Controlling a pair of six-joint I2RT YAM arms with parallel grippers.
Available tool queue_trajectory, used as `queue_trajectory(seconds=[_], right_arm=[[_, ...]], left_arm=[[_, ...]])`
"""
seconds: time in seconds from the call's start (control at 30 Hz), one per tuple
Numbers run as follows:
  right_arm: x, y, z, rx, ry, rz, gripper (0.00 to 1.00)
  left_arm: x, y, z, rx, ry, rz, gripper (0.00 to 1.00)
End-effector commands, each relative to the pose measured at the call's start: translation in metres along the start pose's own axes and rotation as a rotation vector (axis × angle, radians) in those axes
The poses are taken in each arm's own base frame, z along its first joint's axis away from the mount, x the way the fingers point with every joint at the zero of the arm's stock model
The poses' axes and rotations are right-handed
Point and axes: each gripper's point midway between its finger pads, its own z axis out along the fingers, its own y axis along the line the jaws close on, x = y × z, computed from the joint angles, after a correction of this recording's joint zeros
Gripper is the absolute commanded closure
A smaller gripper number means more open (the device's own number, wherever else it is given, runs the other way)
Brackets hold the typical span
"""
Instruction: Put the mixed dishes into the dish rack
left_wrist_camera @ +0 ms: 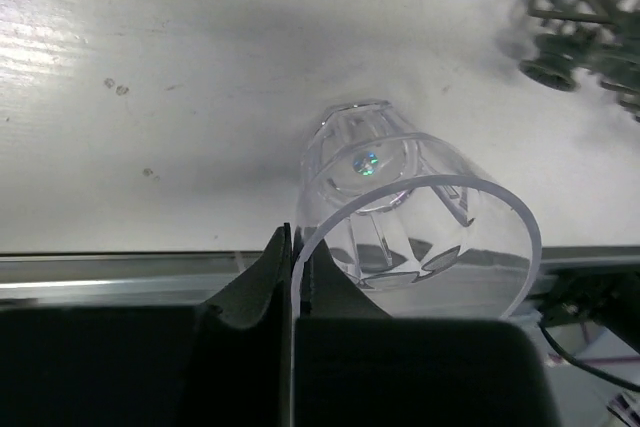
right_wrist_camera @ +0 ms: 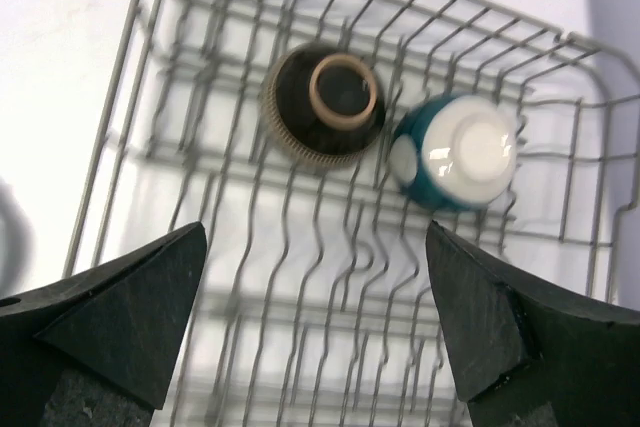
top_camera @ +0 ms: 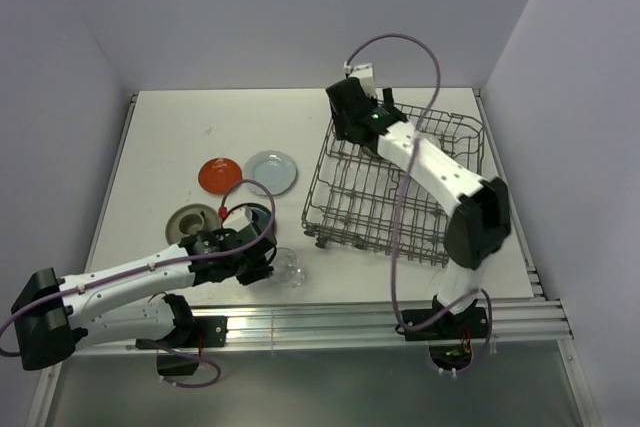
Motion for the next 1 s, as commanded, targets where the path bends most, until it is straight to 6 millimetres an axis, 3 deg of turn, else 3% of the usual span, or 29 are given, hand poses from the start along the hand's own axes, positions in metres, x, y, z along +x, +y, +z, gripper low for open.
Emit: queue_trajectory(seconds=[0.0, 0.03, 0.07, 0.1, 0.13, 0.17, 0.2, 0.27, 0.3, 0.33, 0.4, 0.43, 0.53, 0.6, 0.8, 0.97], right_arm=[[0.004, -0.006, -0.061, -0.193, -0.032, 0.154, 0.02], [0.009, -0.002, -0.070, -0.255, -0.028, 0.200, 0.02], [0.032, 0.012, -0.078, -0.365, 0.013, 0.204, 0.02], [0.039, 0.015, -0.089, -0.429, 0.020, 0.224, 0.02], [0.034, 0.010, -0.113, -0.509, -0.017, 0.278, 0.03], [0.052, 0.019, -0.118, -0.577, 0.002, 0.281, 0.03], [0.054, 0.024, -0.147, -0.722, -0.006, 0.298, 0.03], [0.075, 0.033, -0.161, -0.828, 0.027, 0.328, 0.04], [0.080, 0.035, -0.170, -0.875, 0.037, 0.335, 0.04], [0.080, 0.034, -0.192, -0.963, 0.027, 0.360, 0.04], [0.093, 0.037, -0.205, -1.045, 0.030, 0.380, 0.04], [0.091, 0.032, -0.229, -1.137, 0.004, 0.401, 0.04], [0.103, 0.033, -0.261, -1.311, -0.005, 0.422, 0.04], [0.101, 0.027, -0.280, -1.384, -0.042, 0.437, 0.04], [0.098, 0.009, -0.329, -1.568, -0.103, 0.480, 0.04], [0.086, -0.007, -0.351, -1.623, -0.171, 0.533, 0.04]], left_arm=[[-0.011, -0.025, -0.030, 0.143, -0.033, -0.024, 1.00], [-0.013, -0.036, -0.045, 0.225, -0.031, -0.030, 1.00], [-0.014, -0.043, -0.055, 0.282, -0.027, -0.028, 1.00], [-0.017, -0.054, -0.064, 0.351, -0.035, -0.024, 1.00], [-0.020, -0.064, -0.076, 0.416, -0.039, -0.025, 1.00], [-0.021, -0.072, -0.093, 0.499, -0.035, -0.022, 1.00], [-0.024, -0.085, -0.106, 0.574, -0.047, -0.012, 1.00], [-0.025, -0.100, -0.131, 0.688, -0.037, 0.007, 1.00], [-0.025, -0.105, -0.138, 0.723, -0.041, 0.024, 1.00], [-0.029, -0.118, -0.152, 0.794, -0.050, 0.026, 1.00], [-0.027, -0.128, -0.163, 0.859, -0.037, 0.049, 1.00], [-0.030, -0.138, -0.175, 0.922, -0.049, 0.047, 1.00], [-0.025, -0.153, -0.188, 1.024, -0.019, 0.054, 1.00], [-0.022, -0.165, -0.204, 1.127, 0.005, 0.052, 1.00], [-0.024, -0.181, -0.228, 1.256, -0.003, 0.073, 1.00], [-0.025, -0.180, -0.245, 1.327, -0.017, 0.107, 1.00]])
